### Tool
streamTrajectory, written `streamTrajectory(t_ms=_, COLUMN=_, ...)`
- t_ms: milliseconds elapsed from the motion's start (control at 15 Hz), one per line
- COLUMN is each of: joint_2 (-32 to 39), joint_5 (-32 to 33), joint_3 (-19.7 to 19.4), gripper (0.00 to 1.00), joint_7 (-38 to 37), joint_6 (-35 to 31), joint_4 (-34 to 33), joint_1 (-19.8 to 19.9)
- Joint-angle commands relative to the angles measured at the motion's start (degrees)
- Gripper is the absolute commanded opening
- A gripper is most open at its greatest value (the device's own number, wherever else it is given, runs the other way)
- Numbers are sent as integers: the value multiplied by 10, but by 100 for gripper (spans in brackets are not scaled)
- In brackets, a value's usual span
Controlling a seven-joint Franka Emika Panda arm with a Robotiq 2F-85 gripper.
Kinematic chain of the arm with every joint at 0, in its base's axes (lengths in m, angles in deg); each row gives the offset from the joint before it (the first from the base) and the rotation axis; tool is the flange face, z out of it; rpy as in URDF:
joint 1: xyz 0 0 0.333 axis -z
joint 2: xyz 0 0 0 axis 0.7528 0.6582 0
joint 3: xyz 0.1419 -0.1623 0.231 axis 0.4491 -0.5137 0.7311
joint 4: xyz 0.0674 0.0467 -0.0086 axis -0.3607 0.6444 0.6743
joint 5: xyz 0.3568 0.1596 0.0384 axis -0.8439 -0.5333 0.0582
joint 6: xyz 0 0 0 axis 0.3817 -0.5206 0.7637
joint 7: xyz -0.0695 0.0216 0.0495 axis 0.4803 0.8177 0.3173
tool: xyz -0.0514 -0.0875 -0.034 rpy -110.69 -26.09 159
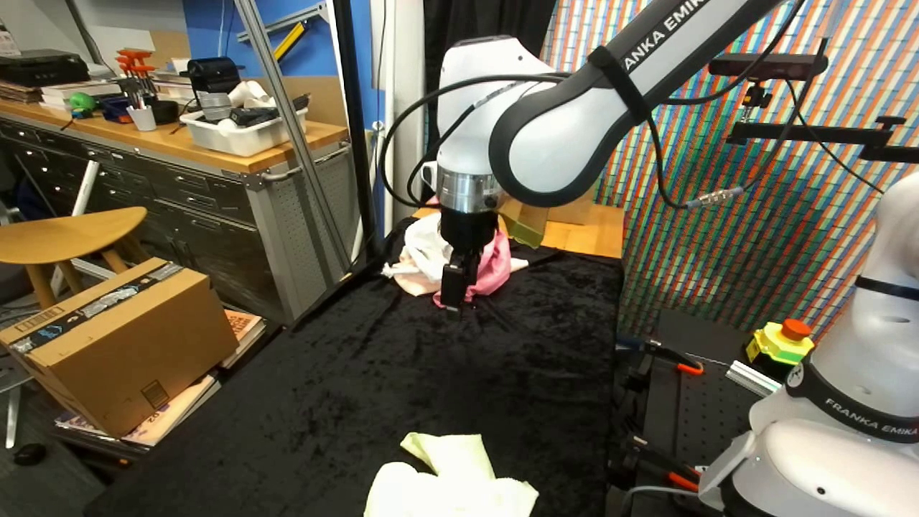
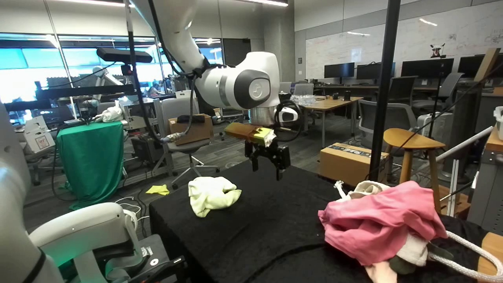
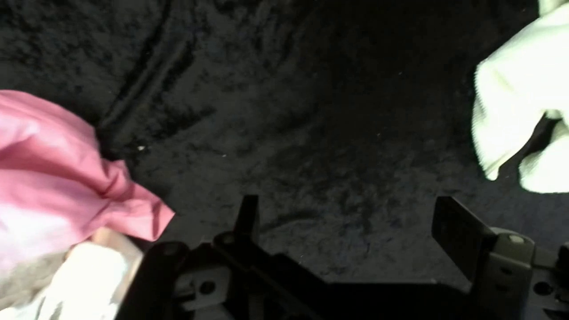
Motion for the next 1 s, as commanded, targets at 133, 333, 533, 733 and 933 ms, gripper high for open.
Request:
streamTrajectory(t_ms=133, joint_2=48, joint_5=-87, joint_3=36, gripper=100, joint_7=10, joint_6=-27, joint_4=4, joint_1=-22)
streamTrajectory(t_ms=333, joint_2=73, joint_5=-134, joint_3=56, gripper=100, joint_7=3, joint_6=-42, joint_4=2, joint_1=-32)
streamTrajectory(t_ms=533, joint_2=96, joint_5=-162, joint_3=74, gripper=100, joint_7=7, joint_6=-55, joint_4=1, joint_1=-41)
streamTrajectory(t_ms=733, joint_2=114, joint_5=-171, joint_3=95, gripper=100, joint_7=25, joint_6=-53, joint_4=1, joint_1=-48)
streamTrajectory(t_ms=933, joint_2=125, joint_5=-192, joint_3=125, gripper=100, joint_7=53, joint_6=-40, joint_4=-2, joint_1=-47)
